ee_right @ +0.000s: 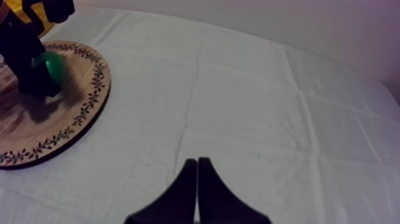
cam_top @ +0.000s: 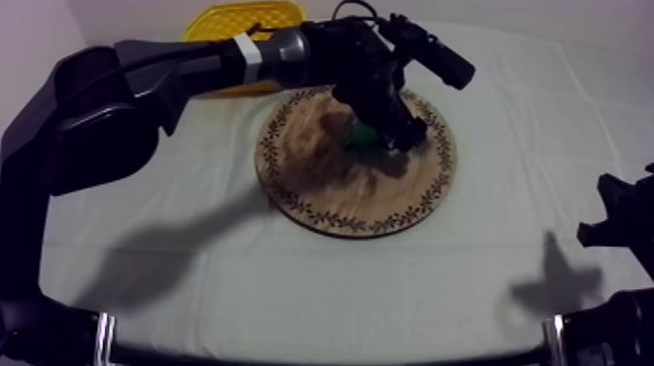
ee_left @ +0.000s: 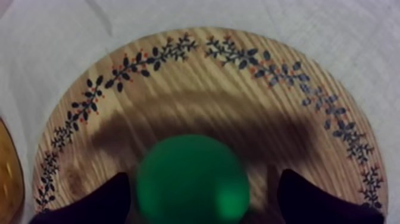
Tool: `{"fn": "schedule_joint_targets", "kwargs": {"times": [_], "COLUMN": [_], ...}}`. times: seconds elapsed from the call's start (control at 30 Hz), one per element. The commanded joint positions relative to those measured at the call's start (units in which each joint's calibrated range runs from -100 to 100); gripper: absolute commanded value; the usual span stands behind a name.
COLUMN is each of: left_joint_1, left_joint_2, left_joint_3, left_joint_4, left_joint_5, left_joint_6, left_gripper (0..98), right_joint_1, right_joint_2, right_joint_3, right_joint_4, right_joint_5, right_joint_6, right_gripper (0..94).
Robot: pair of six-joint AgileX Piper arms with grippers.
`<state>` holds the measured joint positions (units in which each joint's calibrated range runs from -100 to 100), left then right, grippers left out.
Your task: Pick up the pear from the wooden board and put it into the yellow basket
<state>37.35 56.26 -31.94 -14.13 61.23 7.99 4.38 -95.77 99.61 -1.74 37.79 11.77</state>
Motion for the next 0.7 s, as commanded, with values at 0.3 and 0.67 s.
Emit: {"fn": "schedule_joint_targets", "kwargs": {"times": [0.3,0.67], "left_joint_1": [-0.1,-0.6], "left_joint_2": [2.2,0.6], "left_joint_3": [-1.6,-0.6], "left_joint_4": [-0.63,-0.84], "left_joint_5": [0.4,-1.2], "left_joint_6": [0.2,1.0], "left_gripper": [71.2,51.1], "right_joint_1": [0.0,0.0], "right_joint_2": [0.0,0.0], "right_joint_3": [0.1,0.1], "right_joint_4": [0.0,0.0], "right_joint_5": [0.0,0.0], "right_joint_6": [0.0,0.0], "right_gripper": [0.5,0.5]}}
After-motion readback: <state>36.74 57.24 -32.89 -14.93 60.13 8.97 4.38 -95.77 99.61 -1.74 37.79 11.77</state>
